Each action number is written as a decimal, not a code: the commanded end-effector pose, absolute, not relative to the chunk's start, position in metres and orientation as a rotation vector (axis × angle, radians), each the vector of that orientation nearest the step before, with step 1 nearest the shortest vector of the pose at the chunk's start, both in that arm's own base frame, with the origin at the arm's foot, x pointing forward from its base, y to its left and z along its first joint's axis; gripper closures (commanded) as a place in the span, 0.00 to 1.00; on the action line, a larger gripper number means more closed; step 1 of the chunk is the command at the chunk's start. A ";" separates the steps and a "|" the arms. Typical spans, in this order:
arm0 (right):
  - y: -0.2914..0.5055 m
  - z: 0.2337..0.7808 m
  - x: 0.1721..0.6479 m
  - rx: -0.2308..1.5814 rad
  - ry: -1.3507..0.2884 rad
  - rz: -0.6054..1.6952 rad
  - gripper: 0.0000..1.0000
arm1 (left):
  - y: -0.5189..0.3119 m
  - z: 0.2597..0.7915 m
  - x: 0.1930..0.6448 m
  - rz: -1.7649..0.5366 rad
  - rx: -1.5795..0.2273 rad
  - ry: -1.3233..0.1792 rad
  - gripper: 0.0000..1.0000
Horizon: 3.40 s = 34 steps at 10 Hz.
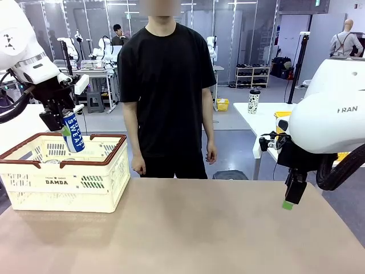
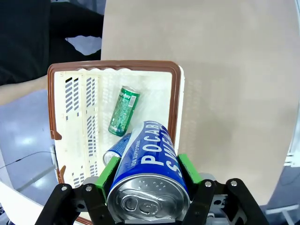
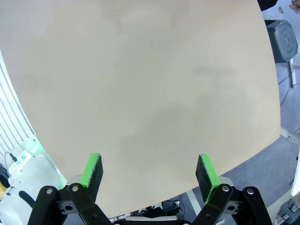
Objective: Place the drinks into the Shopping basket.
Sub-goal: Pick up one drink and place it into the Shopping basket.
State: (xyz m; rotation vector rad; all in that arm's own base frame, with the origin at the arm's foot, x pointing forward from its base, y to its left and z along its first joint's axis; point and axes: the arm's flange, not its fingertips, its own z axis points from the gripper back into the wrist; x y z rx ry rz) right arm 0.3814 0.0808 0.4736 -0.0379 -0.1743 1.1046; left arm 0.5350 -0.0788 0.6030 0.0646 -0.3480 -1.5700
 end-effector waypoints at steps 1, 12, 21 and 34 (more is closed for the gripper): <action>0.080 0.474 0.381 -0.047 -0.167 1.102 0.00 | -0.078 0.608 0.532 -1.570 0.075 -0.343 1.00; 0.080 0.474 0.381 -0.047 -0.167 1.102 0.00 | -0.032 0.553 0.630 -1.657 -0.198 -0.227 0.40; 0.080 0.474 0.381 -0.047 -0.167 1.102 0.00 | -0.026 0.465 0.670 -1.659 -0.266 -0.124 0.40; 0.080 0.474 0.381 -0.047 -0.167 1.102 0.00 | -0.028 0.391 0.704 -1.579 -0.123 -0.082 0.40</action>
